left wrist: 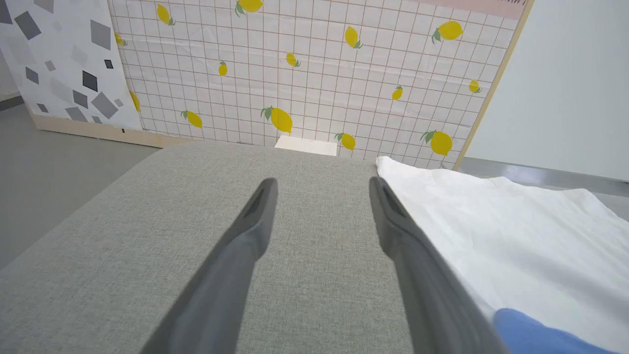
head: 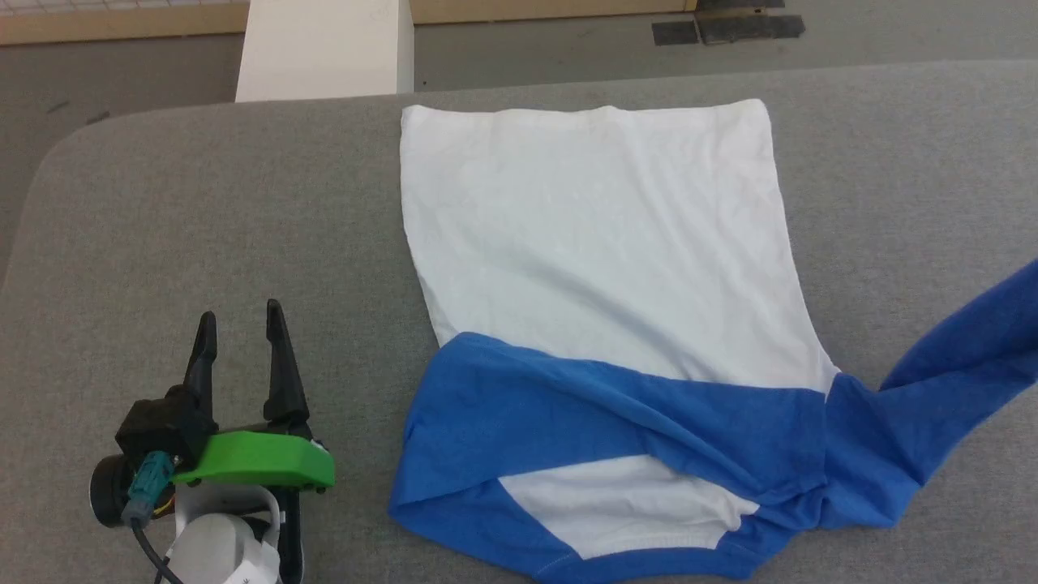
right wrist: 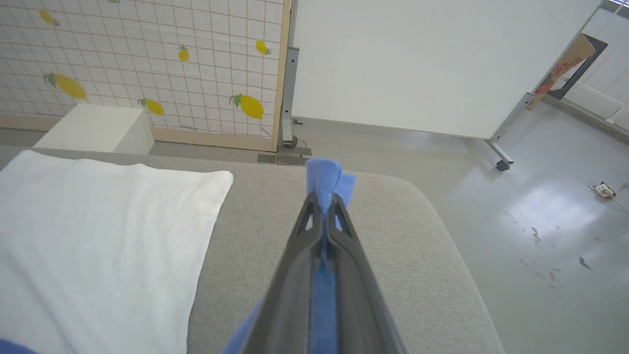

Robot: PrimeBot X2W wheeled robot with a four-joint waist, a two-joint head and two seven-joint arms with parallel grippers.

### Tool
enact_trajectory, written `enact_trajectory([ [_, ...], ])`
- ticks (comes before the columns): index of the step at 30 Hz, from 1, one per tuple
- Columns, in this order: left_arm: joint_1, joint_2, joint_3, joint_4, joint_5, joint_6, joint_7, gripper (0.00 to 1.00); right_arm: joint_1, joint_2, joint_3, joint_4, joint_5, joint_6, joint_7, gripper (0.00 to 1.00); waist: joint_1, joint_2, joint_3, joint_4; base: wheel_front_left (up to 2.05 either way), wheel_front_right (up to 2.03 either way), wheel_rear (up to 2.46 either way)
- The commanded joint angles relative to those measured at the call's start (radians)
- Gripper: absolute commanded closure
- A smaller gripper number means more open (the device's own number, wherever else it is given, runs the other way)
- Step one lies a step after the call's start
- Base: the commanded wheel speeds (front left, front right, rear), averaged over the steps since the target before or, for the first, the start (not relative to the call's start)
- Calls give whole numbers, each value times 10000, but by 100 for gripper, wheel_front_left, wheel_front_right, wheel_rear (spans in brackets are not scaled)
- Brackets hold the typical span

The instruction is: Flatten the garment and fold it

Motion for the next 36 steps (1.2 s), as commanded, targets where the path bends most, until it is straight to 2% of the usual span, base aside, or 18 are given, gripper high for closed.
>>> enact_trajectory([
  [1,145,-37,-10,30,48,-44,-38,0,250,156,365,-610,38,-15,192,100,1,-1,-466,-308,0,0,0],
  [5,161,-45,-36,71,43,-116,-38,0,551,534,1977,-2213,-26,-15,624,100,1,-1,-517,-238,0,0,0],
  [8,144,-49,-31,51,48,-153,-38,0,452,709,3671,-2663,-166,-15,651,100,1,-1,-484,-164,0,0,0],
  [10,125,-53,-22,36,54,-167,-38,0,282,937,4945,-2551,-305,-15,608,100,1,-1,-448,-113,0,0,0],
  [14,8,-63,-74,30,70,-188,-38,0,-168,1343,7129,-1321,-548,-15,293,100,1,-1,-285,99,0,0,0],
  [20,-198,-81,-238,13,14,-203,-38,0,-665,2192,9719,1695,-413,-15,-481,100,1,-1,108,497,0,0,0],
  [26,-472,-90,-422,49,-22,-221,-38,0,-1021,2583,10727,4305,-189,-15,-812,100,1,-1,524,815,0,0,0],
  [31,-548,-94,-453,66,-29,-193,-38,0,-1175,2644,10897,5465,265,-15,-898,100,1,-1,662,863,0,0,0],
  [33,-534,-94,-456,85,-31,-181,-38,0,-1193,2642,10881,5523,567,-15,-1013,37,1,-1,654,813,0,0,0],
  [34,-524,-95,-455,99,-26,-176,-38,0,-1180,2649,10803,5466,778,-15,-1131,0,1,-1,639,773,0,0,0],
  [36,-508,-95,-469,142,-17,-201,-38,0,-1131,2657,10567,5167,1128,-15,-1469,0,1,-1,572,687,0,0,0],
])
